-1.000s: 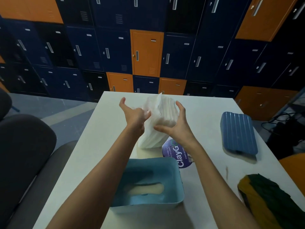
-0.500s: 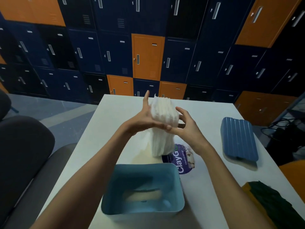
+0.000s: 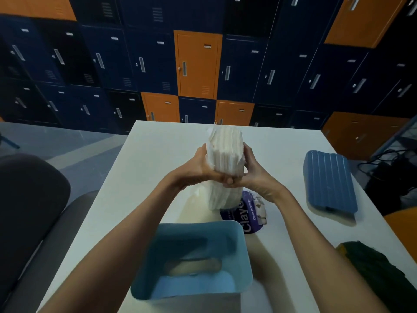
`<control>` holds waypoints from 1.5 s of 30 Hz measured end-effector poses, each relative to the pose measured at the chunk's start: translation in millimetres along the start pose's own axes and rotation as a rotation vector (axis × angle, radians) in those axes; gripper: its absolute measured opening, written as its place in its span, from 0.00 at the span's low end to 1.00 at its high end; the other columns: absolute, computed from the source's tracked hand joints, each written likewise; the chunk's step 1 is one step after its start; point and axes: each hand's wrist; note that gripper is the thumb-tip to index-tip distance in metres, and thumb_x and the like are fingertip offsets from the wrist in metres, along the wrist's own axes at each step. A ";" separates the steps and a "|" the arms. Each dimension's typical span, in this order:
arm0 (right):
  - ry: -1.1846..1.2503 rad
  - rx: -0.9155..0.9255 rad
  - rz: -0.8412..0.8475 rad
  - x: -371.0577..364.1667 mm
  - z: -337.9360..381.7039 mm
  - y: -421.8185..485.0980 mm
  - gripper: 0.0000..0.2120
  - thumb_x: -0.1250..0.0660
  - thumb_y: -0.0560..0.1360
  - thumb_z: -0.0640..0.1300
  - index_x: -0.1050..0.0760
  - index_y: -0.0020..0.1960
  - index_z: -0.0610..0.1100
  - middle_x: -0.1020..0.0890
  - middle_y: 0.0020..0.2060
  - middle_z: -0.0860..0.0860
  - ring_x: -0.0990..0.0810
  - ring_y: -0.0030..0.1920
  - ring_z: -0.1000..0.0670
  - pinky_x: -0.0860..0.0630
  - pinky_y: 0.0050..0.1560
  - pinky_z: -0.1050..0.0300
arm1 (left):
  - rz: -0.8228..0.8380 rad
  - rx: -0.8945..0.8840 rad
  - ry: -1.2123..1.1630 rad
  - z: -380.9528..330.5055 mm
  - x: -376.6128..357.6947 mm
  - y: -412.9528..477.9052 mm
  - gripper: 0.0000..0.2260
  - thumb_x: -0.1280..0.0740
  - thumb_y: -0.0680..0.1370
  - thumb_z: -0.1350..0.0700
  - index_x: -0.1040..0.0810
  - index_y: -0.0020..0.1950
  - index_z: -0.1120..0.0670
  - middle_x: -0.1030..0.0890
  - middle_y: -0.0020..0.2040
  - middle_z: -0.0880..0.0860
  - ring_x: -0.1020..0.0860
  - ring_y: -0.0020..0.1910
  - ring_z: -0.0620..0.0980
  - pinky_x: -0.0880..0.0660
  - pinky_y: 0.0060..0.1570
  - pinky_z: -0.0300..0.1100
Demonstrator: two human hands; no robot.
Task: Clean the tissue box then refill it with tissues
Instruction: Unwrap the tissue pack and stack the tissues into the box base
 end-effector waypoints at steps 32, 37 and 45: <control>0.238 0.263 -0.109 36.8 99.9 -169.6 0.49 0.22 0.63 0.37 0.47 0.75 0.36 0.30 0.67 0.37 0.29 0.68 0.43 0.26 0.62 0.48 | -0.083 -0.448 0.042 -157.2 -92.5 -75.2 0.45 0.24 0.61 0.46 0.41 0.73 0.54 0.26 0.61 0.55 0.23 0.59 0.51 0.20 0.54 0.50; 0.321 0.271 -0.029 27.3 88.4 -220.9 0.37 0.28 0.65 0.35 0.41 0.70 0.39 0.22 0.58 0.52 0.24 0.63 0.51 0.25 0.58 0.55 | -0.041 -0.390 0.142 -168.9 -122.9 -118.4 0.43 0.24 0.66 0.47 0.42 0.75 0.51 0.26 0.60 0.50 0.24 0.58 0.48 0.21 0.55 0.47; 0.251 -0.103 0.030 13.1 9.2 -319.6 0.25 0.22 0.66 0.40 0.26 0.59 0.51 0.18 0.55 0.50 0.20 0.57 0.51 0.21 0.48 0.62 | -0.065 0.014 0.453 -112.7 -215.0 -184.0 0.48 0.29 0.57 0.31 0.43 0.73 0.40 0.28 0.63 0.53 0.26 0.59 0.57 0.25 0.58 0.55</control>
Point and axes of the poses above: each hand's wrist, its own y-axis towards the middle knuckle, its own x-axis out of the back of the hand, z = x × y
